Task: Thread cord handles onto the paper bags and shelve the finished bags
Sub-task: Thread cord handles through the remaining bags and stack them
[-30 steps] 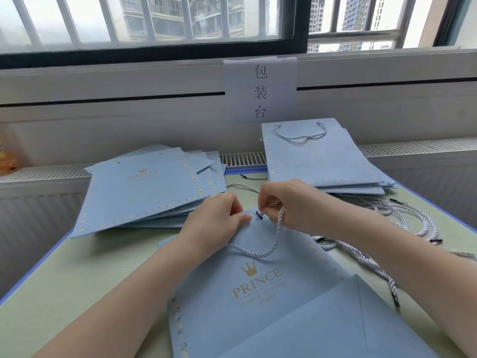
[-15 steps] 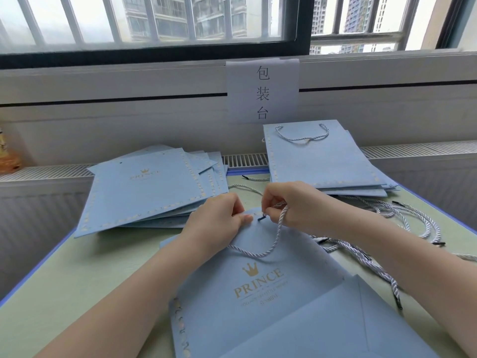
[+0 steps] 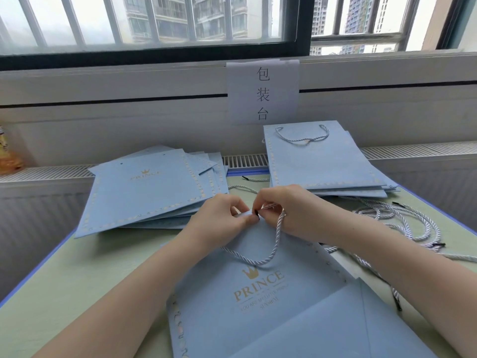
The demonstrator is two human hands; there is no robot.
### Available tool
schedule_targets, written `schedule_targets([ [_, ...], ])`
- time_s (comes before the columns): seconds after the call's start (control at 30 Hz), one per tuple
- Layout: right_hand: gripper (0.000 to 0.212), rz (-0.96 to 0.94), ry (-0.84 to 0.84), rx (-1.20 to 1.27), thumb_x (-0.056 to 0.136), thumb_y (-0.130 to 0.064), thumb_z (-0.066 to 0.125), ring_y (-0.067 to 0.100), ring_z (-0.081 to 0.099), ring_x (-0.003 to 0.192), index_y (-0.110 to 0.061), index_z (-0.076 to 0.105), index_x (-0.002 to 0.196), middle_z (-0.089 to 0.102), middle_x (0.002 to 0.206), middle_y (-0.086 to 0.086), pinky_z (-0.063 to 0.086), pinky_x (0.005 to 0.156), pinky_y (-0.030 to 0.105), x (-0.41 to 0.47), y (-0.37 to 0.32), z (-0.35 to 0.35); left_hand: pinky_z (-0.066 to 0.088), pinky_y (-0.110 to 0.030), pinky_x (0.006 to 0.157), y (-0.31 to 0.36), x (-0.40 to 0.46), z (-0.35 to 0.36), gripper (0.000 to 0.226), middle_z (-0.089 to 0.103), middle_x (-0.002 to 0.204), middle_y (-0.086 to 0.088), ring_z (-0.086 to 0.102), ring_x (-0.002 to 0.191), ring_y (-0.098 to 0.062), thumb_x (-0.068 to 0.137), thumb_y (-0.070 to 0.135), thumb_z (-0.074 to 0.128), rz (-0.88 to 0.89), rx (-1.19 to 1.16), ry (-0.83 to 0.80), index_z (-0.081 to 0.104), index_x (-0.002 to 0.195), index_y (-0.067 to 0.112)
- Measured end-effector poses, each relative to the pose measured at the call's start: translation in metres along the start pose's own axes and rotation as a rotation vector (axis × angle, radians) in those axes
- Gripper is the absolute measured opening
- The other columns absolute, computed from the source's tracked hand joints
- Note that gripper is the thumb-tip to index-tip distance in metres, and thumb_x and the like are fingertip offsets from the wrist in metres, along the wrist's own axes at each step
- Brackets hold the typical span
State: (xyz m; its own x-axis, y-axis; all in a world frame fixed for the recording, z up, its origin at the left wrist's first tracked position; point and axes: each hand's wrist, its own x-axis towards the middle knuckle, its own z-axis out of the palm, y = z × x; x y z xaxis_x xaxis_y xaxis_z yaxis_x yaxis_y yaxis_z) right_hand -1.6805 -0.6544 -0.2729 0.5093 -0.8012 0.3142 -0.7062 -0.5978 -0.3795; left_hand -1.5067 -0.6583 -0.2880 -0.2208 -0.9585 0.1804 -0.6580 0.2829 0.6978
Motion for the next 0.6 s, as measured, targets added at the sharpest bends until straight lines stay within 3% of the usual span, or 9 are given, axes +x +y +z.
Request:
schedule_targets([
  [0.23, 0.008, -0.058, 0.017, -0.103, 0.085, -0.009, 0.057, 0.017, 0.052, 0.076, -0.009, 0.064, 0.090, 0.060, 0.082, -0.001, 0.042, 0.069, 0.027, 0.000, 0.000, -0.005, 0.035, -0.022, 0.056, 0.001, -0.001, -0.001, 0.016, 0.056, 0.065, 0.008, 0.048, 0.059, -0.004, 0.082, 0.031, 0.071, -0.012, 0.009, 0.026, 0.063, 0.076, 0.018],
  [0.5, 0.004, -0.210, 0.072, -0.245, 0.083, -0.008, 0.058, 0.021, 0.051, 0.069, -0.011, 0.061, 0.085, 0.054, 0.079, -0.004, 0.044, 0.060, 0.031, 0.001, -0.003, -0.008, 0.040, -0.022, 0.061, 0.004, 0.000, -0.012, 0.016, 0.060, 0.069, 0.005, 0.052, 0.065, -0.008, 0.085, 0.021, 0.068, -0.001, -0.032, 0.065, 0.061, 0.071, 0.018],
  [0.6, 0.011, -0.251, 0.078, -0.286, 0.086, -0.011, 0.058, 0.020, 0.044, 0.063, -0.014, 0.057, 0.076, 0.040, 0.071, -0.010, 0.040, 0.056, 0.030, 0.000, -0.006, -0.006, 0.042, -0.024, 0.065, 0.003, 0.002, -0.012, 0.016, 0.061, 0.070, 0.006, 0.053, 0.067, -0.009, 0.084, 0.021, 0.069, -0.015, -0.033, 0.078, 0.061, 0.070, 0.019],
])
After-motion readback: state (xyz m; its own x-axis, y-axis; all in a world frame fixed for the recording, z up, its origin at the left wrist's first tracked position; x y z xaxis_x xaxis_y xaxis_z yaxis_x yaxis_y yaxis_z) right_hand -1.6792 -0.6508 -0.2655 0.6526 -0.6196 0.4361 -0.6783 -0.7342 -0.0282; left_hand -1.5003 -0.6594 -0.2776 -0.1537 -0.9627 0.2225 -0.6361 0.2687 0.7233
